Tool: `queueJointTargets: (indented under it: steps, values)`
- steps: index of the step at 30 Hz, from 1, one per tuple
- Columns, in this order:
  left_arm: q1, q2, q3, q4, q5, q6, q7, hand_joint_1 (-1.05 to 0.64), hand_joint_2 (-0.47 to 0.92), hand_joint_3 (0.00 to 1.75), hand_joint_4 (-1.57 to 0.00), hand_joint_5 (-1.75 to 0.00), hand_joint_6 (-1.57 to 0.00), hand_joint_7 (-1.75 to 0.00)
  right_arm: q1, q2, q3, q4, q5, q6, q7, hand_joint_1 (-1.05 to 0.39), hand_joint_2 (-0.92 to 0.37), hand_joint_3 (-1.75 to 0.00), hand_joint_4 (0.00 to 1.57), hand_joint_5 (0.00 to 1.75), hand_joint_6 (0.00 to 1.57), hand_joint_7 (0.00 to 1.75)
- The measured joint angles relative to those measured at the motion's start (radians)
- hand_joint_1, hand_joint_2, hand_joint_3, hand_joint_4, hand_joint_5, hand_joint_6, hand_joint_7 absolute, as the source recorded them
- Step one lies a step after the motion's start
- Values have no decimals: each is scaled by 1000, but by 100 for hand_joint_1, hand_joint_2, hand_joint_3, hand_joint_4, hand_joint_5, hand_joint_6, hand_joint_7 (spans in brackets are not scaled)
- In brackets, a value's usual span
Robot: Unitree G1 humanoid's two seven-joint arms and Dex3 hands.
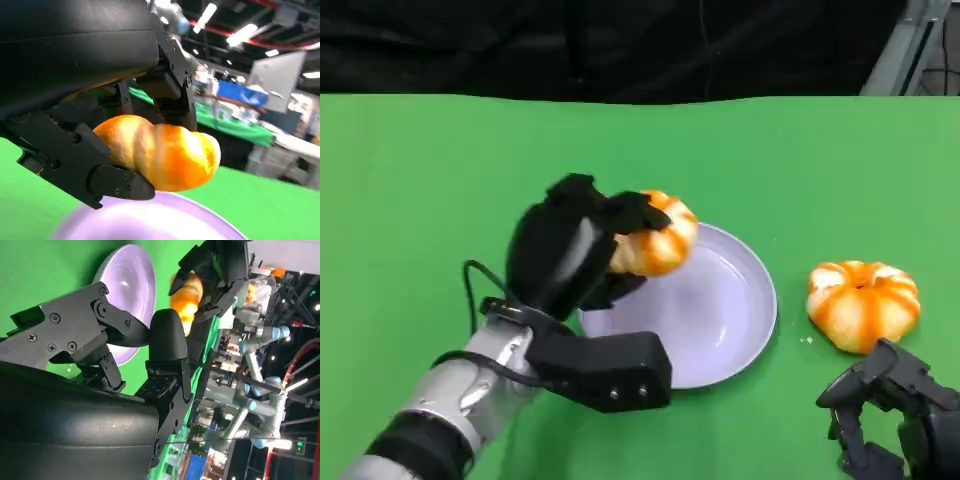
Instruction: Grasp the bread from the table and place it into the plate.
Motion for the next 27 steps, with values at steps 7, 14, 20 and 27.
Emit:
queueJointTargets:
  steps: [7,14,20,27]
  values:
    - [-10,-46,-29,79,28,-5,0,-14,92,6,-61,-163,-71,-120,3,0,0,-1,-3,0,-2,-11,-65,-95,79,174,75,147]
    - [-54,-92,-56,184,44,-6,5,1,92,14,-58,-164,-58,-151,9,8,1,-17,-19,2,-11,-11,-66,-95,79,175,75,149]
    - [-73,-112,-58,240,41,-19,7,2,92,17,-57,-166,-56,-157,11,8,3,-20,-12,9,-8,-11,-65,-97,79,175,74,149]
    - [-87,-112,-75,256,43,-2,-90,-63,92,41,-45,-14,-61,-11,12,9,4,-22,-15,11,-10,-10,-63,-101,79,175,74,150]
